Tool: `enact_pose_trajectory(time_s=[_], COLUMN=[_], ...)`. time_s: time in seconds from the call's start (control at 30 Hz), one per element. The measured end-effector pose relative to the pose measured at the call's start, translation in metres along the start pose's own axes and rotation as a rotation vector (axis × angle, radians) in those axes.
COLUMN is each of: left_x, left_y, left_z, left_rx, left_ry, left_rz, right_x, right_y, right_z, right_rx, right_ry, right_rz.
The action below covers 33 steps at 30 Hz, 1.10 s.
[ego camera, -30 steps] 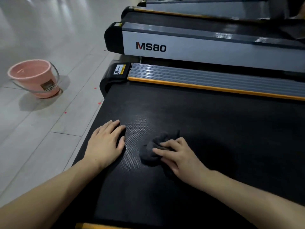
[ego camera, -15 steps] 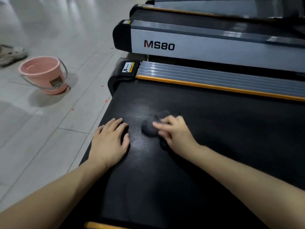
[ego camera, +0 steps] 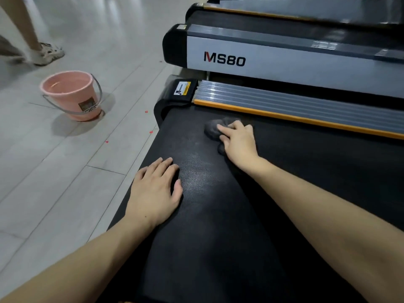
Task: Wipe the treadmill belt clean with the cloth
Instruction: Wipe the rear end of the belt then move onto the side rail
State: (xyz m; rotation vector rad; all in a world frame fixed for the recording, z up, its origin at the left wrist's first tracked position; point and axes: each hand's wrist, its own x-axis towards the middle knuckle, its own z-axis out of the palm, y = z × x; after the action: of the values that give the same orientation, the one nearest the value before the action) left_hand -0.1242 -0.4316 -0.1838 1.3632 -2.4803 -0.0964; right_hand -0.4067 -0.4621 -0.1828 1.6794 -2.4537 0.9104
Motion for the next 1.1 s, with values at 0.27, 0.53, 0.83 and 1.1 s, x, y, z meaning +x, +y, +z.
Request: enact_pose_trajectory(time_s=[0.27,0.53,0.83,1.1], left_x=[-0.002,0.000,0.002,-0.040], left_y=[0.002,0.000,0.000,0.009], left_z=[-0.002,0.000,-0.016,-0.089], left_rx=[0.014,0.023,0.027,0.094], left_ry=[0.010,0.033,-0.153,-0.388], left_rz=[-0.005,0.004,0.028,0.112], right_x=[-0.061,0.063,-0.137,-0.164], right_y=[-0.009,0.009,-0.029,-0.002], right_z=[-0.027,0.029,-0.046,-0.084], right_rx=[-0.013,-0.055,0.095,0.003], right_ry=[-0.119,0.000,-0.027,-0.190], right_rz=[-0.575,0.030,-0.387,-0.561])
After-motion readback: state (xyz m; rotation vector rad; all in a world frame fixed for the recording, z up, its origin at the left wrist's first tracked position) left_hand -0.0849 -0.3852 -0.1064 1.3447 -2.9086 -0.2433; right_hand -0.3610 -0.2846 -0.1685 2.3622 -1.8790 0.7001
